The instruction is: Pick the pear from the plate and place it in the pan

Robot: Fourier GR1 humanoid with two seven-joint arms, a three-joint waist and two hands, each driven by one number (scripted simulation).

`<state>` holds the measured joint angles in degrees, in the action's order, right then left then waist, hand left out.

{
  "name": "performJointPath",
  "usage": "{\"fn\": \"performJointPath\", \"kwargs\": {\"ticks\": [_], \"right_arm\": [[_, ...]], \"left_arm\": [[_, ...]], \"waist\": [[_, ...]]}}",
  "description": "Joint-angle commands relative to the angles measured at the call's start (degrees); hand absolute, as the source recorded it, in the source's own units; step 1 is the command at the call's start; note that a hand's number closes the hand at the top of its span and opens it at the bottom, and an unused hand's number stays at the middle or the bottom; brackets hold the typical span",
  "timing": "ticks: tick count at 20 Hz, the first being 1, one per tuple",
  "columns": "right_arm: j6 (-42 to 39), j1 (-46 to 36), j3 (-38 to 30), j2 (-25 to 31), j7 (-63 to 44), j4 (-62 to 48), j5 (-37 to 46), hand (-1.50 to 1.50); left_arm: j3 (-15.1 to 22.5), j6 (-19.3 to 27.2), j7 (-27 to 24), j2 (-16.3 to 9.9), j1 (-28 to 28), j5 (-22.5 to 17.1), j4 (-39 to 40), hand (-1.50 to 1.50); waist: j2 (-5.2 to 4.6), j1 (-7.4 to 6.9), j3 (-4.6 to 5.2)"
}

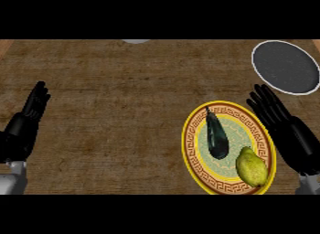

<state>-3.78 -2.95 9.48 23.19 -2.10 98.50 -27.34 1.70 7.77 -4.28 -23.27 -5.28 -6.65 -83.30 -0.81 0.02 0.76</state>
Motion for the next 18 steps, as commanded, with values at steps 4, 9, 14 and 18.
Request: {"fn": "performJointPath", "kwargs": {"ticks": [4, 9, 14, 18], "right_arm": [[-7.99, -11.79, -2.02, 2.80, 1.29, -10.71, 0.90, 1.50], [0.71, -11.96, -1.23, 8.56, 10.11, -11.96, 22.60, -1.50], [1.48, -8.92, -5.62, 3.67, 26.22, -16.93, 20.94, -1.50], [-8.79, -12.21, 2.40, 13.68, 14.99, -13.69, 27.00, -1.50]], "left_arm": [[6.46, -3.68, 8.37, 8.72, -1.26, -5.32, -2.80, 0.00], [9.82, -6.31, 11.09, 13.25, -0.38, -9.21, -1.17, 0.00], [9.96, -5.81, 17.09, 13.43, -2.30, -10.13, -4.30, 0.00], [9.97, -6.03, 16.45, 13.41, 0.45, -10.23, -4.74, 0.00]], "waist": [[0.46, -1.63, -0.86], [0.39, -0.83, -0.85], [0.77, -0.11, -0.83], [0.93, -0.90, -0.65]]}}
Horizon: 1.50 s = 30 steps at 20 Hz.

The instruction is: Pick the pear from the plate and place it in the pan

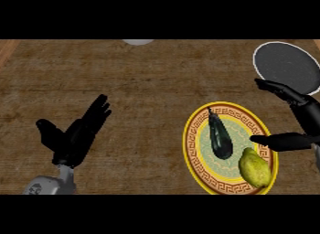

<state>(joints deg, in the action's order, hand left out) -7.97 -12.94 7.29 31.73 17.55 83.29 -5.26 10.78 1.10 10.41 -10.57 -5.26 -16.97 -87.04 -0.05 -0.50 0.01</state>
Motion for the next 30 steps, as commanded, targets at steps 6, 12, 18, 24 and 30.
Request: {"fn": "performJointPath", "kwargs": {"ticks": [6, 12, 18, 24, 30], "right_arm": [[-12.59, -5.50, 14.70, 17.33, -16.43, 7.08, 19.66, -1.50], [-27.15, -10.43, 21.49, 18.40, -35.21, 17.51, 18.79, -1.50], [-39.14, -14.74, 27.70, 11.57, -52.33, 21.00, 16.08, -1.50], [-41.01, -9.47, 27.57, 3.37, -67.50, 26.26, 13.32, -1.50], [-40.75, -5.93, 27.64, 1.96, -68.76, 28.54, 19.48, -1.50]], "left_arm": [[0.98, 0.74, 0.81, 0.81, -0.06, 0.89, -0.71, 0.00], [0.75, 0.21, 1.93, 0.35, 1.66, 0.09, -2.77, 0.00], [1.33, 2.97, 3.67, 2.94, -0.43, 1.16, -3.05, 0.00], [-1.68, -2.06, 0.62, 0.55, 2.65, -0.22, -1.69, 0.00], [-3.68, -4.66, -0.47, 0.30, 1.65, -0.61, 0.66, 0.00]], "waist": [[0.27, -0.70, 0.35], [0.47, -0.24, 0.26], [0.24, 0.03, 0.13], [0.14, 0.47, 0.04], [0.11, 0.59, 0.02]]}}
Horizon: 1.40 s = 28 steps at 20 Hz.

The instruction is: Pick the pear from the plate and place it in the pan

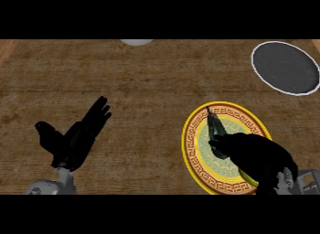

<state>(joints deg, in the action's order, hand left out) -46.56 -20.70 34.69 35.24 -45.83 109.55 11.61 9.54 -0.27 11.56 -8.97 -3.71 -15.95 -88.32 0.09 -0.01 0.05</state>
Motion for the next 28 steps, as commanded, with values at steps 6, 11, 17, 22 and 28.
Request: {"fn": "performJointPath", "kwargs": {"ticks": [6, 11, 17, 22, 28], "right_arm": [[0.62, 2.92, 1.31, 5.64, 10.17, -4.54, 16.84, -1.50], [-1.19, 7.13, -0.12, 0.18, 8.81, -1.91, 20.24, -1.50], [-0.66, 8.60, -4.27, 1.63, 15.23, -3.92, 24.83, -1.50], [6.73, 5.91, -0.15, -5.43, 21.31, -15.70, 33.26, 1.50], [14.07, 5.66, 0.88, 0.34, 34.35, -16.55, 41.08, 1.50]], "left_arm": [[-0.49, -1.29, -0.13, 0.39, 0.70, 0.66, -0.31, 0.00], [-1.49, -1.00, -0.62, 2.45, -0.37, 2.14, 1.90, 0.00], [-1.02, -1.83, -3.30, 4.15, 1.19, 3.59, 3.21, 0.00], [-1.00, -0.49, 2.30, 3.68, 1.36, 3.99, -2.77, 0.00], [-4.98, -3.78, 1.22, 1.96, -1.06, 1.56, 1.02, 0.00]], "waist": [[-0.15, -0.17, -0.10], [-0.07, 0.10, -0.05], [-0.08, 0.17, -0.05], [-0.13, -0.48, -0.08], [-0.16, -0.20, -0.05]]}}
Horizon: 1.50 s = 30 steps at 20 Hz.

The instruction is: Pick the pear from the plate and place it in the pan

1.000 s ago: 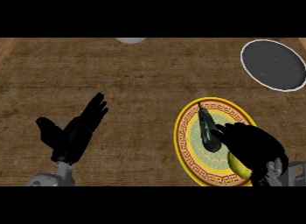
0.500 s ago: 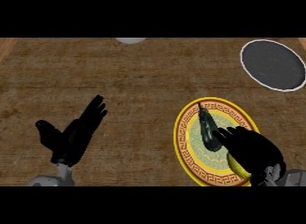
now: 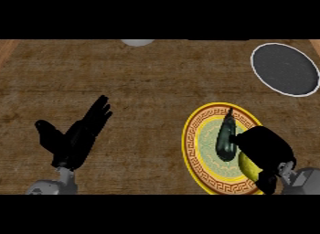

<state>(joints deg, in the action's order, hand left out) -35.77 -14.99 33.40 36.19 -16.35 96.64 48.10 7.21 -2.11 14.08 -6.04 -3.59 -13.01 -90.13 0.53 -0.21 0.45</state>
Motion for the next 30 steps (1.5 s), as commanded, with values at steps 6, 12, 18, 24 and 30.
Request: {"fn": "performJointPath", "kwargs": {"ticks": [6, 12, 18, 24, 30], "right_arm": [[10.79, 1.99, -1.65, 1.40, 12.78, -5.35, 8.62, 1.50], [31.23, 15.86, -12.08, 11.77, 31.69, -2.74, 0.78, 1.50], [40.79, 18.75, -27.00, 9.64, 38.14, 3.27, -12.34, 1.50], [34.78, 23.44, -35.79, 6.18, 43.82, 4.60, -31.45, 1.50], [22.23, 15.24, -43.96, 7.97, 41.45, -6.15, -45.85, 1.50]], "left_arm": [[-1.32, -1.27, -1.87, 0.04, 0.64, 0.79, 1.08, 0.00], [-0.43, -0.90, -1.60, 0.26, 4.10, 0.75, -1.36, 0.00], [-1.21, 1.17, -1.93, 1.47, 2.69, 1.39, -0.55, 0.00], [-1.93, -0.03, -0.97, 0.44, 0.91, 0.89, 0.17, 0.00], [-0.66, -2.00, 1.48, 0.80, 0.53, -0.64, -1.54, 0.00]], "waist": [[-0.53, 0.18, -0.47], [-0.33, 1.32, -0.59], [0.01, 2.77, -0.57], [-0.26, 2.15, -0.51], [-0.60, -0.13, -0.48]]}}
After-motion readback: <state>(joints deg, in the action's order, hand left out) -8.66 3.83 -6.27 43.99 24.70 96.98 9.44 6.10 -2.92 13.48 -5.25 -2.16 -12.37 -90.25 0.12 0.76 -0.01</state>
